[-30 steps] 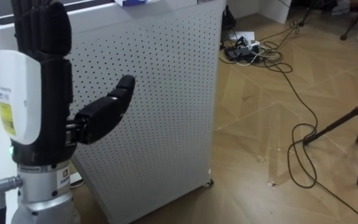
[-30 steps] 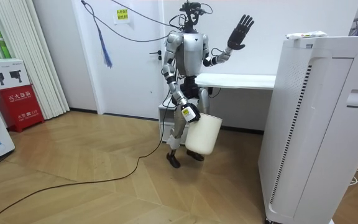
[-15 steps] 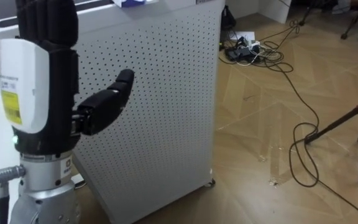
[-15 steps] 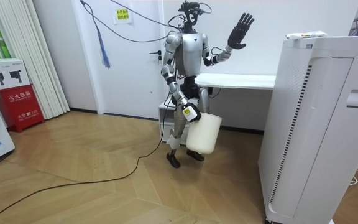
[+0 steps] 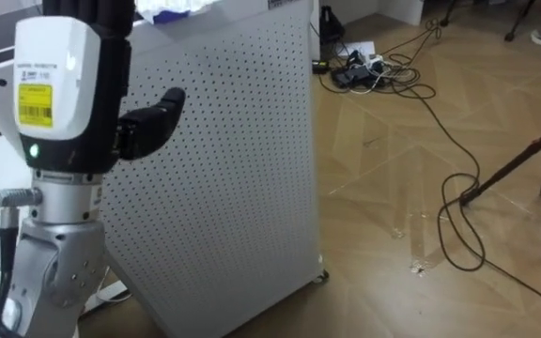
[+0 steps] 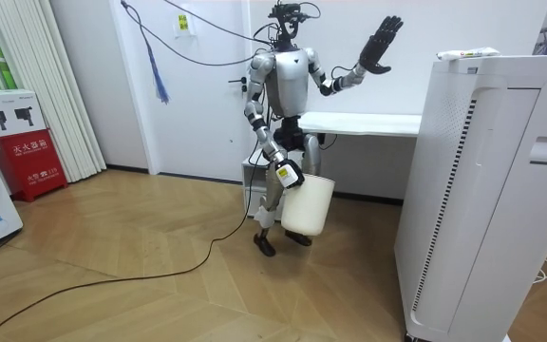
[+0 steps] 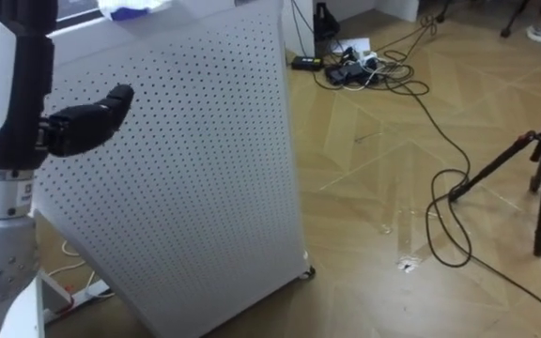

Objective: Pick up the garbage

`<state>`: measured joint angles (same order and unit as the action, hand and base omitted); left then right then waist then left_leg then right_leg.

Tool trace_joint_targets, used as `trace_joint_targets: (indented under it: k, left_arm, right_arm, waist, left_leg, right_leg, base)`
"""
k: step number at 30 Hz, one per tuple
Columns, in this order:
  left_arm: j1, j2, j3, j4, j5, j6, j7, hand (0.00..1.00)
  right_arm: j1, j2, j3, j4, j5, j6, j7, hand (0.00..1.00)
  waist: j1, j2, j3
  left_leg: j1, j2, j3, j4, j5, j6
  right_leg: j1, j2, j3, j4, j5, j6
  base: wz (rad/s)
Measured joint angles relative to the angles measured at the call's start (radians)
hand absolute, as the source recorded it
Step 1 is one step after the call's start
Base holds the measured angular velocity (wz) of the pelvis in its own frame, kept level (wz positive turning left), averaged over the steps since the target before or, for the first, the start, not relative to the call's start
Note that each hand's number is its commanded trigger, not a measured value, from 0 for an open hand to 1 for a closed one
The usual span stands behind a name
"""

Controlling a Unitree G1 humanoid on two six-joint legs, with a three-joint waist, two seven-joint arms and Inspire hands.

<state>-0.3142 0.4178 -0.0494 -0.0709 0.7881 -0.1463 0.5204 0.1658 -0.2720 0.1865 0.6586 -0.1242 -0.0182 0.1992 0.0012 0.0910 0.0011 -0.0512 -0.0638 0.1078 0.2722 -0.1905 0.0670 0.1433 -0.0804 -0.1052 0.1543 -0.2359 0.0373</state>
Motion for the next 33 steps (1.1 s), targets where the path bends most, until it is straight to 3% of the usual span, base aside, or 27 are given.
trace_joint_targets:
  k: [2, 6, 11, 14, 19, 23, 26, 27, 29, 33]
  left_arm:
    - [-0.042, 0.007, -0.001, 0.054, -0.013, 0.017, -0.014, 0.00]
    - [-0.126, 0.052, -0.001, 0.147, -0.083, 0.045, -0.029, 0.00]
    - [-0.137, 0.064, -0.002, 0.174, -0.158, 0.047, -0.030, 0.00]
    - [-0.137, 0.062, -0.002, 0.174, -0.172, 0.031, -0.029, 0.00]
    - [-0.112, 0.019, 0.000, 0.130, -0.161, 0.014, -0.009, 0.00]
    - [-0.024, -0.033, -0.008, 0.035, -0.093, 0.008, -0.011, 0.00]
    - [-0.001, -0.066, -0.033, 0.024, -0.042, 0.008, -0.023, 0.00]
    - [-0.001, -0.063, -0.035, 0.019, -0.032, 0.007, -0.032, 0.00]
    - [0.002, -0.062, -0.036, 0.024, -0.034, 0.010, -0.037, 0.00]
    - [-0.002, -0.038, -0.032, 0.029, -0.040, 0.021, -0.043, 0.00]
  right_arm:
    - [0.000, -0.006, -0.003, 0.000, 0.001, 0.000, -0.001, 1.00]
    - [0.000, -0.014, -0.013, -0.004, 0.000, 0.005, -0.005, 1.00]
    - [-0.002, -0.015, -0.013, -0.004, 0.005, 0.007, -0.011, 1.00]
    - [-0.002, -0.015, -0.013, -0.004, 0.005, 0.007, -0.013, 1.00]
    - [-0.002, -0.005, -0.014, -0.004, 0.002, 0.007, -0.012, 1.00]
    - [-0.003, 0.012, -0.011, -0.003, 0.001, 0.007, 0.003, 1.00]
    - [-0.003, 0.024, -0.012, 0.020, 0.002, 0.005, 0.006, 1.00]
    - [-0.005, 0.032, -0.012, 0.025, 0.002, 0.004, 0.006, 1.00]
    - [-0.007, 0.029, -0.012, 0.025, 0.004, 0.003, 0.005, 1.00]
    - [-0.015, 0.031, -0.011, 0.024, 0.004, 0.011, 0.005, 1.00]
  waist:
    - [0.000, 0.003, 0.0009]
    - [-0.016, 0.008, 0.0028]
    - [-0.029, 0.013, 0.0091]
    - [-0.029, 0.013, 0.0102]
    - [-0.026, -0.001, 0.0159]
    - [-0.022, -0.031, 0.0103]
    - [-0.016, -0.040, 0.0045]
    - [-0.012, -0.052, 0.0016]
    - [-0.012, -0.046, -0.0013]
    - [-0.001, -0.040, -0.0035]
  left_leg:
    - [0.010, 0.000, 0.000, -0.005, 0.000, 0.000]
    - [0.019, 0.000, 0.001, -0.006, 0.000, 0.000]
    - [0.025, 0.000, 0.007, -0.012, 0.000, 0.000]
    - [0.025, 0.000, 0.011, -0.015, 0.000, 0.000]
    - [0.025, 0.001, 0.018, -0.023, 0.001, 0.000]
    - [0.029, 0.001, 0.010, -0.031, 0.001, -0.001]
    - [0.048, 0.021, -0.022, -0.037, 0.004, -0.004]
    - [0.047, 0.020, -0.028, -0.036, 0.004, -0.005]
    - [0.047, 0.024, -0.039, -0.037, 0.008, -0.010]
    - [0.056, 0.020, -0.038, -0.053, 0.012, -0.018]
  right_leg:
    - [0.008, 0.000, 0.003, 0.000, 0.000, 0.000]
    - [0.016, 0.000, 0.015, -0.002, 0.000, 0.000]
    - [0.017, 0.000, 0.023, -0.002, 0.000, 0.000]
    - [0.015, 0.000, 0.022, -0.003, 0.000, 0.000]
    - [0.009, 0.000, 0.022, -0.002, 0.000, 0.000]
    - [0.009, 0.000, 0.014, 0.001, 0.000, 0.000]
    - [-0.009, 0.014, 0.012, 0.052, -0.003, 0.001]
    - [-0.025, 0.022, 0.051, 0.007, 0.002, -0.009]
    - [-0.031, 0.029, 0.046, 0.000, 0.027, -0.026]
    - [-0.021, 0.037, 0.045, -0.002, 0.029, -0.029]
  base:
    - [-0.02]
    - [0.00]
    - [-0.03]
    - [-0.03]
    - [-0.03]
    - [0.05]
    - [0.15]
    - [0.11]
    - [0.16]
    - [0.04]
